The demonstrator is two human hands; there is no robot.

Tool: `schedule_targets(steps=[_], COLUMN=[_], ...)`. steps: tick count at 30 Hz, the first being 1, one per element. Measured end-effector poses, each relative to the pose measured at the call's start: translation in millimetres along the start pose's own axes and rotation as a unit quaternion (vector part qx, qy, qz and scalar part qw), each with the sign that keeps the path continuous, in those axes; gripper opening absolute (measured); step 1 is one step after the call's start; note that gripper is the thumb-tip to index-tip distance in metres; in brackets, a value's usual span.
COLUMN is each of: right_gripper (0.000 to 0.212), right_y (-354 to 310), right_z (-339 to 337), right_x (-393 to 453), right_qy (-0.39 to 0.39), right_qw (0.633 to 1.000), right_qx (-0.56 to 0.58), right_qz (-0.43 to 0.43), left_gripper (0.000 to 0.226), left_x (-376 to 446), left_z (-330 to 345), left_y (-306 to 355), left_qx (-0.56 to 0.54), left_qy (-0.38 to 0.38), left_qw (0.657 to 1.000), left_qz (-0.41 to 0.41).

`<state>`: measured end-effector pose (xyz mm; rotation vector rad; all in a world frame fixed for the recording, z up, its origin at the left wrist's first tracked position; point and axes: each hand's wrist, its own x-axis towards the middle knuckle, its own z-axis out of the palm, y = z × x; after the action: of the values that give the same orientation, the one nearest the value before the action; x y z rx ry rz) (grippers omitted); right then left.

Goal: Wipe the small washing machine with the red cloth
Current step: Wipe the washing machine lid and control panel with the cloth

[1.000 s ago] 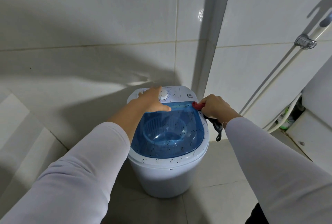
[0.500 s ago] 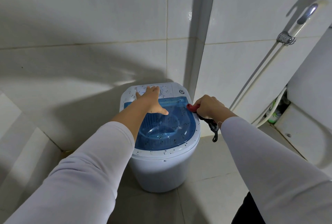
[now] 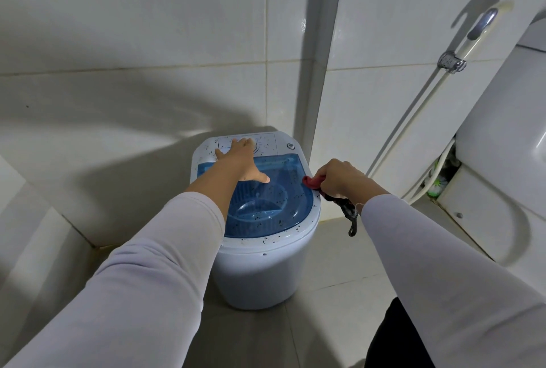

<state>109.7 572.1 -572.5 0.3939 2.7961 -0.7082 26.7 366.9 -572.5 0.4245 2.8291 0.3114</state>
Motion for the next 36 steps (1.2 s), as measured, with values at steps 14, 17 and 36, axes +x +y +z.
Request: schedule_targets(steps=[14,17,36], right_gripper=[0.041,0.042,0.042], right_y=[3,2,-1], right_z=[3,5,21], right_x=[-25,-31,-65], right_qy=[-0.012,-0.009,0.014], right_qw=[1.0,1.0,0.999], right_qx=[-0.004,-0.023,-0.049], right_qz=[0.003,0.004,0.004], left_gripper=[0.112,0.108,0.118], left_x=[-14,-20,-72], left_z=[5,11,10], left_y=[6,3,-37], left_qx=[0.02,0.014,0.032], left_qy=[0.047,0.062,-0.005], left_qw=[0.999,0.998,0.999], left_qz=[-0.016,-0.011,-0.012])
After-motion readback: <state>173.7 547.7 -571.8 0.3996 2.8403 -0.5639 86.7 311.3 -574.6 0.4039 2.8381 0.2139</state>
